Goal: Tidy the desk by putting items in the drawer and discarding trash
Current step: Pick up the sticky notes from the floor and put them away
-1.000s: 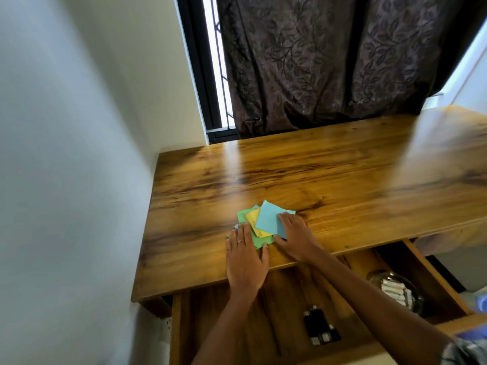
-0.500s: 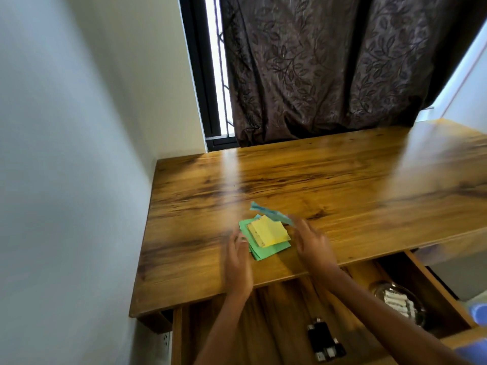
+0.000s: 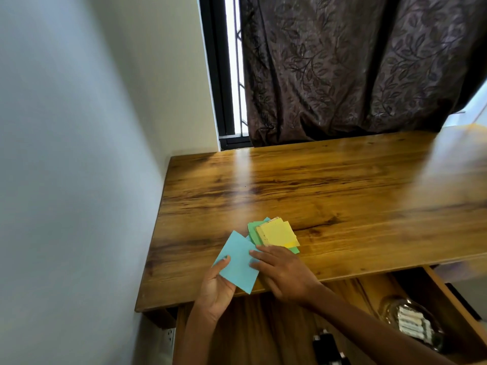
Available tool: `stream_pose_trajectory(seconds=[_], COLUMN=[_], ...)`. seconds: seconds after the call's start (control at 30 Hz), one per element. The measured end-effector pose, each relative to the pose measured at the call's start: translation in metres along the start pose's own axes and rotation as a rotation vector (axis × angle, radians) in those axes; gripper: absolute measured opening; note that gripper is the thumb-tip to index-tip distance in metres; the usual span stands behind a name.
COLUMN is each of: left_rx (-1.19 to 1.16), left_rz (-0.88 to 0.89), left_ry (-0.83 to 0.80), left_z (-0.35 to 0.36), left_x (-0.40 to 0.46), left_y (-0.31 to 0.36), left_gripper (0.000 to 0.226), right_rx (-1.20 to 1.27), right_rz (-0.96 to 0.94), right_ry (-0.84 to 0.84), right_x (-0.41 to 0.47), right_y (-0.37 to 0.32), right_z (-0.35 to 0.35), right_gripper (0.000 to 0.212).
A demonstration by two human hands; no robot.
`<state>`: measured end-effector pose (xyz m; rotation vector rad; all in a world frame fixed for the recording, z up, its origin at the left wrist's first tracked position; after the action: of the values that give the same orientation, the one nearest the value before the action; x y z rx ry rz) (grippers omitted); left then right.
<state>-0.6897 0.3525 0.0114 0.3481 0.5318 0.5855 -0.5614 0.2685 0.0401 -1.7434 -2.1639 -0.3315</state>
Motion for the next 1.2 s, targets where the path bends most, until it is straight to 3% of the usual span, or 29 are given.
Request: stream_pose_trajectory(seconds=[0.17,0.27,0.37,0.53,0.77,0.9,1.1,1.2], left_rx=[0.052,0.038,0.043,0.029,0.007,0.003,-0.004,-0.012], left_rz=[0.032,0.030,0.022,0.001,-0.027,-0.046,-0.062,-0.061], left_ry=[0.085,0.081,0.061,0.032,-0.007,-0.028,-0.061,-0.057], left_z=[0.000,-0.001,-0.003,-0.007,-0.009,-0.008,-0.008,-0.007], left_x=[0.002,0.003,0.005,0.008,0.010,0.011,0.013,0.013], left_y=[0.002,0.002,0.001,0.001,0.000,-0.001,-0.001,-0.001], left_gripper=[0.090,0.100,0.101,0.101,0.099,0.097,0.093,0.088], right_rx=[0.113,0.103,0.139,0.201,0.176,0.114,0.055,0.205], right_rz=[0.330,0.629,0.771,0.811,1.048,1.155,0.941,0.894], right_ry=[0.089,-0.124,-0.264,-0.144,0.050,-0.058,-0.008,-0.135], right_x=[0.018,0.028,0.026,0.021,-0.015,-0.034,-0.008,0.011], right_y=[0.020,0.044,0.056,0.069,0.114,0.128,0.101,0.087], right_z=[-0.010,0.002,0.016,0.015,-0.009,-0.011,-0.011,0.005], right_gripper=[0.035,0.047,0.062,0.065,0.064,0.058,0.039,0.054])
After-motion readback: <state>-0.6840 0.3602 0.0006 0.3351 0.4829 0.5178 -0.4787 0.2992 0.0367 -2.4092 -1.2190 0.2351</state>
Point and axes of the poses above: each hand's wrist, its own x-axis towards the middle knuckle, its own z-axis out of the palm, y = z × x, the point moved 4 cm from there along x, towards the middle knuckle
